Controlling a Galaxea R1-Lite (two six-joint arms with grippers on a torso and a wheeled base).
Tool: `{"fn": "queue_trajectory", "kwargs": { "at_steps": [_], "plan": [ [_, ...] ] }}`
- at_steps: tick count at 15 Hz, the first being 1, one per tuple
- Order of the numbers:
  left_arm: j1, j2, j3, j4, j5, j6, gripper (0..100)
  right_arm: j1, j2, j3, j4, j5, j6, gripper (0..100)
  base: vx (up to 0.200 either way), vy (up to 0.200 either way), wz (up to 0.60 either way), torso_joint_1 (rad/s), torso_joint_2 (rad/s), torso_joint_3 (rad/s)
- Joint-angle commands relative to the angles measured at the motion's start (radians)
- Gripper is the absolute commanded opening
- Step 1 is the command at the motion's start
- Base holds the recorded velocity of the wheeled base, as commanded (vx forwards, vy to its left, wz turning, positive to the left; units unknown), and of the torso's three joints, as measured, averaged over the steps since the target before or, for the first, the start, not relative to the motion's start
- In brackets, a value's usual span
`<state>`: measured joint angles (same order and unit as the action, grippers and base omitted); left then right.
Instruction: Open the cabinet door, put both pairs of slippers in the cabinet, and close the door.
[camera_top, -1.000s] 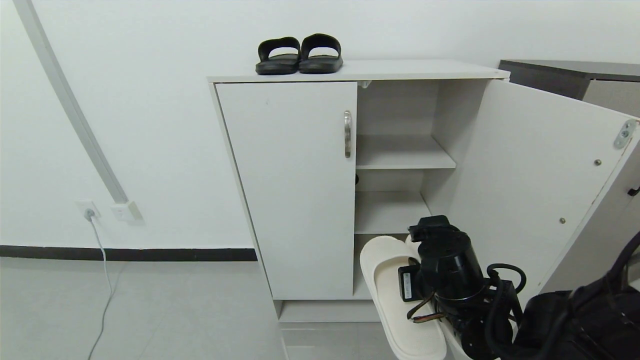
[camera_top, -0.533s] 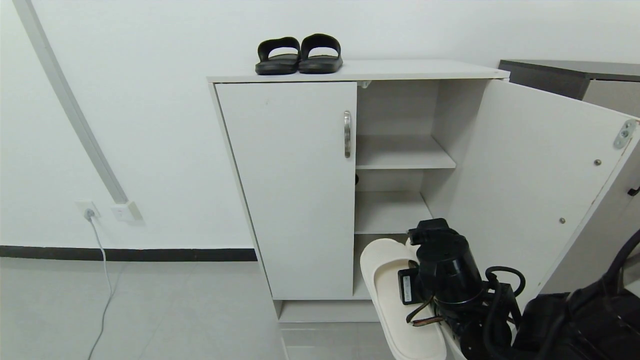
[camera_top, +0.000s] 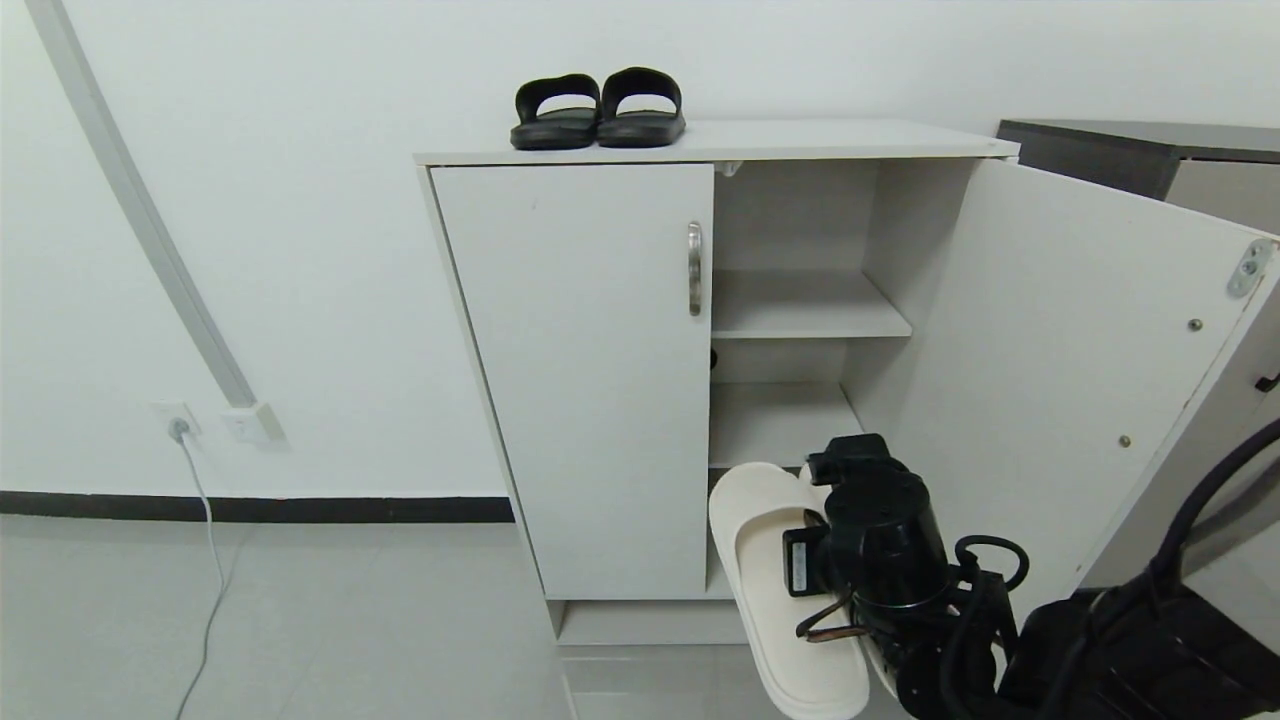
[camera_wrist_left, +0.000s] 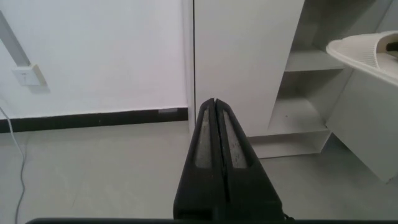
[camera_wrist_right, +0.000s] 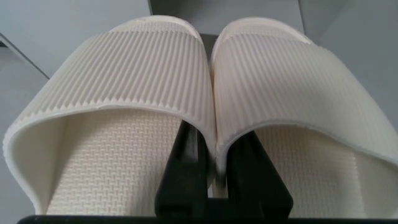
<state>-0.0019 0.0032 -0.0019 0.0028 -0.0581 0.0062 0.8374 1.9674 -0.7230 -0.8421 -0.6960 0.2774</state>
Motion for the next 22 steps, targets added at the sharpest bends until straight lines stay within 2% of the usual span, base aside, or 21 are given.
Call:
{"fn": "queue_trajectory", "kwargs": {
  "at_steps": [1, 2, 4, 6, 11, 22],
  "plan": [
    [0.000, -0.003, 0.000, 0.000, 0.000, 0.001, 0, -0.001, 0.037, -0.001, -0.009, -0.004, -0.003, 0, 0.000, 0.000, 0.00, 0.000, 0.00, 0.000],
    [0.000, -0.003, 0.000, 0.000, -0.002, 0.008, 0, -0.038, 0.087, -0.055, -0.081, -0.004, -0.030, 0, 0.000, 0.000, 0.00, 0.000, 0.00, 0.000],
    [0.000, -0.003, 0.000, 0.000, 0.000, 0.006, 0, -0.063, 0.113, -0.115, -0.078, -0.008, -0.032, 0, 0.000, 0.000, 0.00, 0.000, 0.00, 0.000],
    [0.000, -0.003, 0.000, 0.000, 0.001, 0.005, 0, -0.078, 0.146, -0.176, -0.028, -0.077, -0.034, 0, 0.000, 0.000, 0.00, 0.000, 0.00, 0.000],
    [0.000, -0.003, 0.000, -0.001, 0.001, 0.001, 0, -0.074, 0.149, -0.171, -0.031, -0.079, -0.030, 0, 0.000, -0.200, 0.00, 0.004, 0.00, 0.002],
    [0.000, -0.003, 0.000, -0.001, 0.001, 0.000, 0, -0.057, 0.174, -0.147, -0.080, -0.066, -0.029, 0, 0.000, 0.000, 0.00, 0.000, 0.00, 0.000]
  ]
}}
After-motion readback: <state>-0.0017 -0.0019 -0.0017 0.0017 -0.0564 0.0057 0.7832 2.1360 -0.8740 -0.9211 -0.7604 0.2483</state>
